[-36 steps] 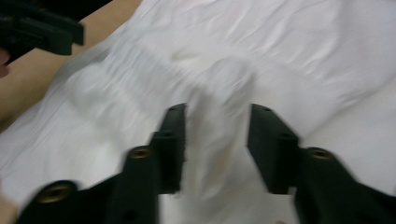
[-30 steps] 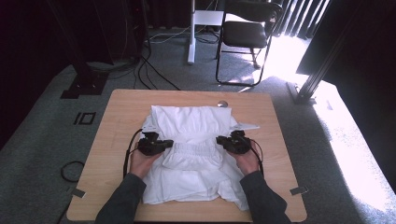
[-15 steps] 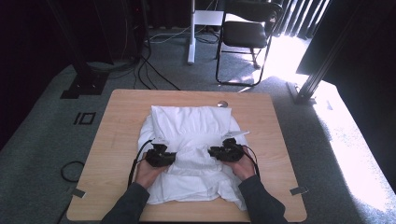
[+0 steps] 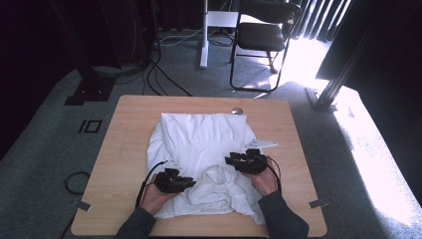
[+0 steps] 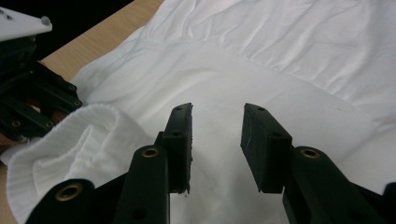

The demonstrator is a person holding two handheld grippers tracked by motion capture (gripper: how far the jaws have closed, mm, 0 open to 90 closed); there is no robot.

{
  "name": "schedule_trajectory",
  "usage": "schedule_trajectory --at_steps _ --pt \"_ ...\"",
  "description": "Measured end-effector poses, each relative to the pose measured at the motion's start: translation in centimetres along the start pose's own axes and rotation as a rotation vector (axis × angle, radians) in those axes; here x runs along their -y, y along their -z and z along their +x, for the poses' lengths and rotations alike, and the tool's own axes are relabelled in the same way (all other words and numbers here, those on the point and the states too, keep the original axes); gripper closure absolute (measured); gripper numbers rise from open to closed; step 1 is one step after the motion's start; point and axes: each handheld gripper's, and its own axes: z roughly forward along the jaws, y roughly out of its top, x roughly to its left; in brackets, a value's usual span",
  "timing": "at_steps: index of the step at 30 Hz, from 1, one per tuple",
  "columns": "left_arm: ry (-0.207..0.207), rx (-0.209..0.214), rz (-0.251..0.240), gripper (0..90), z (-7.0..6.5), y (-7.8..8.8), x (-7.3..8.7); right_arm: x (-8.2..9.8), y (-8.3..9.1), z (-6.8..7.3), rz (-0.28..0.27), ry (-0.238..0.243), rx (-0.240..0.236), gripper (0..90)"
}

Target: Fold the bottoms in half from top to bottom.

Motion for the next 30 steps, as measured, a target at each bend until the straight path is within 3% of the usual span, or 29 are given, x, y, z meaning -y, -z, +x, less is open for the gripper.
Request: schedule_trajectory --at_steps 5,7,13,15,16,17,20,22,23,25,26,27,28,29,30 --pt "-0.016 0.006 -0.003 75.7 -0.1 -0.1 -0.4 -0.2 -1.7 0.7 0.057 0.026 -0.062 64.1" --pt "-0.013 -0.006 -0.015 72.6 0.1 0.0 -0.8 0.2 -2.0 1.6 0.088 0.053 -0.125 66.9" --pt "0.012 -0.021 -0.058 72.3 0.3 0.0 -1.5 1.9 -1.4 2.7 0.145 0.084 -0.166 68.5" --pt "-0.007 -0.009 -0.03 71.7 -0.1 -0.4 -1.4 3.1 -1.1 3.5 0.192 0.137 -0.163 68.5" --pt "-0.007 -0.009 -0.03 71.6 -0.1 -0.4 -1.4 3.1 -1.1 3.5 0.192 0.137 -0.163 68.5" --pt "-0.024 -0.01 -0.005 71.3 -0.4 -0.8 -1.2 3.9 -1.2 3.8 0.233 0.166 -0.126 68.6" --pt "-0.02 -0.005 0.004 70.3 -0.2 -1.1 -0.9 4.4 -1.3 3.8 0.271 0.17 -0.126 68.6" --pt "-0.018 -0.021 -0.015 66.5 0.1 -0.6 -1.2 4.3 -1.2 3.7 0.257 0.172 -0.124 64.9" --pt "-0.017 -0.048 -0.038 63.4 0.4 0.0 -1.6 3.7 -0.6 3.3 0.192 0.169 -0.093 58.4" --pt "-0.002 -0.088 -0.082 62.8 1.2 1.2 -2.6 3.3 -0.4 3.1 0.165 0.165 -0.074 56.0" --pt "0.002 -0.11 -0.103 61.1 1.5 1.7 -3.0 2.7 -0.1 2.4 0.132 0.156 -0.038 52.9" --pt "0.001 -0.156 -0.129 59.8 2.3 2.3 -3.7 1.3 0.0 0.8 0.093 0.128 0.04 51.1" --pt "0.009 -0.178 -0.142 59.8 2.8 2.7 -4.2 1.3 0.0 0.8 0.093 0.128 0.04 51.1" --pt "0.025 -0.204 -0.157 57.8 3.8 3.1 -4.9 -0.2 -0.3 -1.0 0.066 0.095 0.099 49.2" --pt "0.036 -0.224 -0.165 57.8 4.4 3.3 -5.3 -0.2 -0.3 -1.0 0.066 0.095 0.099 49.2"
